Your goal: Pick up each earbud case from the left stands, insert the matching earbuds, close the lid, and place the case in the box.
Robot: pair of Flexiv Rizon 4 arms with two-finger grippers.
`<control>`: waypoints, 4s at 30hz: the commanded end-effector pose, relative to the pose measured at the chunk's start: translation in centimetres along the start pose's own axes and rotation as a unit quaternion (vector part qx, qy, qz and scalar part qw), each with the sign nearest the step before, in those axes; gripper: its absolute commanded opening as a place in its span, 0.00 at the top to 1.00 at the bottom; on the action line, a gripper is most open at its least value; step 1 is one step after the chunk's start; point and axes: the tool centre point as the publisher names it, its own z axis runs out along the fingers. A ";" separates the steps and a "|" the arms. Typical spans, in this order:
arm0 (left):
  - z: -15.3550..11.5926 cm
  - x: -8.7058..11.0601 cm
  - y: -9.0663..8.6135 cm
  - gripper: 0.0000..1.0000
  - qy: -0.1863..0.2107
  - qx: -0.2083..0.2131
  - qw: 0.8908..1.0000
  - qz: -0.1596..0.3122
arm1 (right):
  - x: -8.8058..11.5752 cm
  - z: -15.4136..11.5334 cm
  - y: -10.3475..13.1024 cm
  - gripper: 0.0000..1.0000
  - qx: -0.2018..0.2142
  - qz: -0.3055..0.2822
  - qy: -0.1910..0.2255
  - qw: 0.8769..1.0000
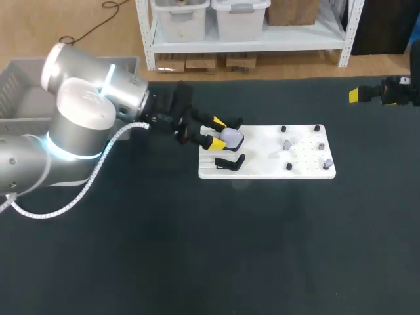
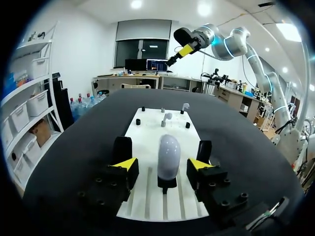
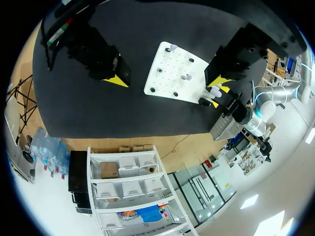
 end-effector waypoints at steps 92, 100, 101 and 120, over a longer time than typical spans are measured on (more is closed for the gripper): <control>-7.7 -10.9 -7.5 1.00 -0.187 0.000 0.981 0.059 | 0.0 0.0 0.1 0.00 0.001 0.000 0.000 1.000; -7.9 -11.1 -7.6 1.00 -0.190 0.001 0.981 0.050 | 0.0 0.0 0.1 0.00 0.001 0.000 0.000 1.000; -7.9 -11.1 -7.6 1.00 -0.190 0.001 0.981 0.050 | 0.0 0.0 0.1 0.00 0.001 0.000 0.000 1.000; -7.3 -11.3 -8.2 1.00 -0.192 0.002 0.980 0.051 | 0.0 -0.9 0.6 0.00 0.001 -0.011 -0.009 1.000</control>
